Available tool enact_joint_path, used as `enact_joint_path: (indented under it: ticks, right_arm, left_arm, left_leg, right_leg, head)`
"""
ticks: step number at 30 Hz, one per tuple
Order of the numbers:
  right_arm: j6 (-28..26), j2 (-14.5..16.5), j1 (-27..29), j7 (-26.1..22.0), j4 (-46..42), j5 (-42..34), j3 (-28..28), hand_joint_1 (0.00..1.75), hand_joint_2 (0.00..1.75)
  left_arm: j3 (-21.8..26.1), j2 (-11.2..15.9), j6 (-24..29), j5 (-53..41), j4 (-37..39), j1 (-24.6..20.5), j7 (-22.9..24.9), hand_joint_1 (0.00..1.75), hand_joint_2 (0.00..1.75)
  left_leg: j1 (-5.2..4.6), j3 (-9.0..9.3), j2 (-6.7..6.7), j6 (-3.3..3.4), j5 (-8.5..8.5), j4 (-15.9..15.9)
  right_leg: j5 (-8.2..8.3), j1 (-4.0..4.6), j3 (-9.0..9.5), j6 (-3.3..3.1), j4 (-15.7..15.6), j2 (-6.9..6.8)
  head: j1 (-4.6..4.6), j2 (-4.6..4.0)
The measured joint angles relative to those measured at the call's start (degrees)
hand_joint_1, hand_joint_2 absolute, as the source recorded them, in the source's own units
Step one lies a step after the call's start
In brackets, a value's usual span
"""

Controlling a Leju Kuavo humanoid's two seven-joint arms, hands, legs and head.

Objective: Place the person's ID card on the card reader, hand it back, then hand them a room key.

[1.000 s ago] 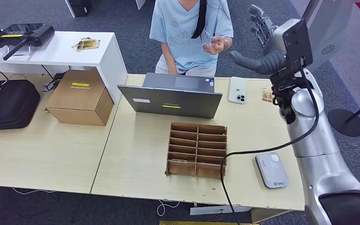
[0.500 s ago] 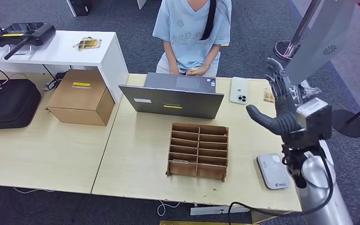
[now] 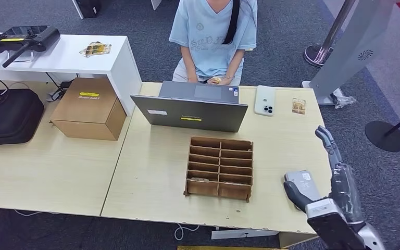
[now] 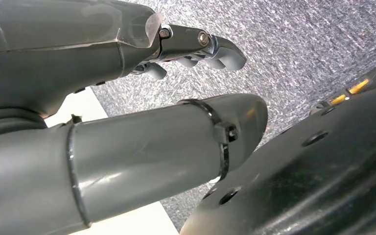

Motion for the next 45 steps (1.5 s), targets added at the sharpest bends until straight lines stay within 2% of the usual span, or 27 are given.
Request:
enact_joint_path:
  ticks: [2, 3, 6, 7, 8, 14, 21, 25, 39, 45]
  right_arm:
    - [-0.8, 0.0, 1.1, 1.0, -0.9, 2.7, 0.1, 0.0, 0.0]
    - [-1.7, 0.0, 2.3, 2.5, -2.0, 7.1, 0.3, 0.0, 0.0]
    - [-5.3, 0.1, 6.8, 12.0, -6.1, 33.0, 3.0, 0.0, 0.0]
    - [-5.8, 0.0, 7.5, 14.4, -6.7, 39.1, 4.2, 0.0, 0.0]
    - [-6.0, 0.0, 7.7, 15.7, -6.8, 41.8, 5.3, 0.0, 0.0]
    - [-5.8, -1.0, 7.7, 19.8, -6.4, 45.7, 9.9, 0.0, 0.0]
    - [-3.7, -1.4, 6.8, 20.9, -6.0, 41.1, 13.8, 0.0, 0.0]
    - [-3.6, -1.4, 6.2, 20.9, -5.7, 40.7, 14.8, 0.0, 1.75]
    - [-1.8, -1.4, 4.7, 21.1, -4.9, 43.2, 16.8, 0.0, 1.75]
    - [1.6, -1.4, 3.4, 21.4, -3.8, 43.0, 17.9, 0.0, 1.75]
  left_arm:
    - [0.0, -0.1, 0.1, -0.1, 0.0, -0.1, 0.2, 0.0, 0.0]
    - [0.0, -0.1, 0.2, -0.2, 0.0, -0.1, 0.3, 0.0, 0.0]
    - [0.0, -0.6, 0.8, -1.2, 0.0, -0.4, 0.6, 0.0, 0.0]
    - [0.0, -0.8, 1.0, -1.6, 0.0, -0.5, 0.7, 0.0, 0.0]
    - [0.0, -0.9, 1.1, -1.8, 0.0, -0.6, 0.8, 0.0, 0.0]
    - [0.0, -1.1, 1.2, -2.2, 0.0, -1.1, 1.1, 0.0, 0.0]
    - [0.0, -1.3, 1.2, -1.9, 0.0, -1.2, 1.1, 0.0, 0.0]
    - [0.0, -1.3, 1.2, -1.8, 0.0, -1.2, 1.1, 0.0, 0.0]
    - [0.0, -1.3, 1.1, -2.9, 0.0, -1.2, 1.1, 0.0, 0.0]
    - [0.0, -1.3, 1.1, -3.2, 0.0, -1.3, 1.1, 0.0, 0.0]
  left_leg:
    - [0.0, 0.01, 0.0, 0.02, -0.01, 0.0]
    - [-0.01, 0.01, 0.01, 0.03, -0.02, 0.0]
    - [-0.01, 0.06, 0.08, 0.04, -0.02, 0.0]
    - [-0.01, 0.07, 0.11, 0.04, -0.02, 0.0]
    - [-0.01, 0.08, 0.12, 0.04, -0.02, 0.0]
    - [-0.01, 0.09, 0.12, 0.04, -0.02, 0.0]
    - [-0.01, 0.09, 0.13, 0.04, -0.02, 0.0]
    - [-0.01, 0.09, 0.13, 0.04, -0.02, 0.0]
    - [-0.01, 0.1, 0.13, 0.04, -0.02, 0.0]
    - [-0.01, 0.1, 0.13, 0.04, -0.02, 0.0]
  right_leg:
    - [0.0, 0.0, 0.01, 0.0, 0.0, -0.01]
    - [-0.01, 0.0, 0.02, 0.0, 0.0, -0.01]
    - [-0.01, 0.0, 0.06, 0.0, 0.0, 0.02]
    - [0.0, 0.0, 0.07, 0.0, 0.0, 0.04]
    - [0.0, 0.0, 0.08, 0.0, 0.0, 0.05]
    - [0.0, 0.0, 0.1, 0.0, 0.0, 0.05]
    - [0.0, 0.0, 0.09, 0.0, 0.0, 0.05]
    - [0.0, 0.0, 0.1, 0.0, 0.0, 0.05]
    - [0.0, 0.0, 0.1, 0.0, 0.0, 0.05]
    - [0.0, 0.0, 0.11, 0.0, 0.0, 0.05]
  head:
    - [0.02, 0.0]
    - [0.03, 0.0]
    - [0.04, 0.0]
    - [0.04, 0.0]
    - [0.04, 0.0]
    - [0.04, 0.0]
    - [0.03, 0.0]
    - [0.04, 0.0]
    - [0.04, 0.0]
    - [0.03, 0.0]
